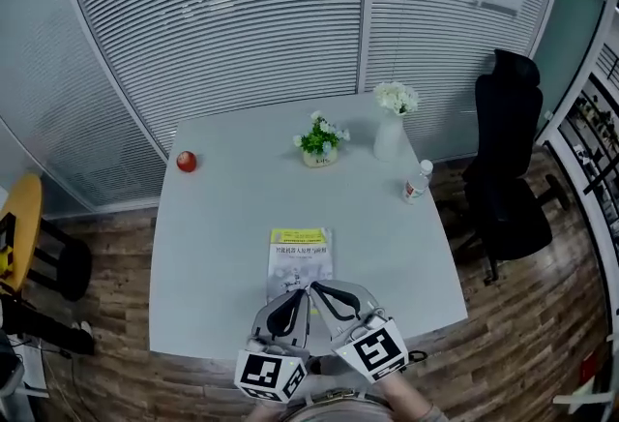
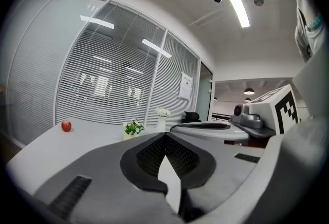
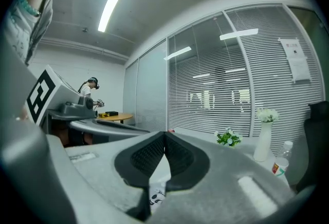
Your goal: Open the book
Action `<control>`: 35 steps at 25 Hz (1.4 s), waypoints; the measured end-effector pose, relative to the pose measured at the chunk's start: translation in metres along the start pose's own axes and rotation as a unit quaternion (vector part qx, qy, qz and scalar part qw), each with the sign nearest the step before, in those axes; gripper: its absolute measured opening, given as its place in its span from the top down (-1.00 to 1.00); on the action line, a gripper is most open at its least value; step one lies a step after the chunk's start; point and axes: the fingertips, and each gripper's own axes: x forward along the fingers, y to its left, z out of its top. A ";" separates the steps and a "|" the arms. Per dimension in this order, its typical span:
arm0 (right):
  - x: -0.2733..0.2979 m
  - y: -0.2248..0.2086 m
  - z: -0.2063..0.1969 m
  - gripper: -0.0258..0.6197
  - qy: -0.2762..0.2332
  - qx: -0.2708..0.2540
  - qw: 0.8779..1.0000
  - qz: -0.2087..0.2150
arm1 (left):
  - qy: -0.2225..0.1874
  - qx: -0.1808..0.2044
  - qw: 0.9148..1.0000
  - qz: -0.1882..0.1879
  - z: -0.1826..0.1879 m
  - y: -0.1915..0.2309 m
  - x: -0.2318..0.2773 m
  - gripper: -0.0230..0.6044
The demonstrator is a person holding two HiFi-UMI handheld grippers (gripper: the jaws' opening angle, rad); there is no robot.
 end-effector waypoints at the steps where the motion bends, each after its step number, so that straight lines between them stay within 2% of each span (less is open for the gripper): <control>1: 0.002 0.000 -0.001 0.92 0.002 0.000 1.000 0.001 | 0.002 0.001 1.000 0.003 -0.002 0.002 0.000 0.93; 8: 0.010 -0.005 0.000 0.92 0.008 0.003 1.000 -0.015 | 0.009 -0.004 1.000 -0.006 -0.004 0.017 0.002 0.93; 15: 0.021 -0.010 0.008 0.92 0.012 0.007 0.999 -0.052 | 0.025 -0.009 0.998 -0.054 -0.002 0.022 0.012 0.93; 23: 0.041 -0.004 -0.006 0.92 0.029 0.006 0.995 -0.094 | 0.040 -0.002 0.994 -0.100 -0.005 0.045 0.004 0.93; 29: 0.049 0.005 -0.016 0.92 0.029 0.002 0.991 -0.129 | 0.040 -0.002 0.991 -0.128 -0.011 0.062 -0.005 0.93; 35: 0.045 0.007 -0.015 0.92 0.025 0.008 0.986 -0.164 | 0.056 0.007 0.987 -0.150 -0.023 0.068 -0.008 0.93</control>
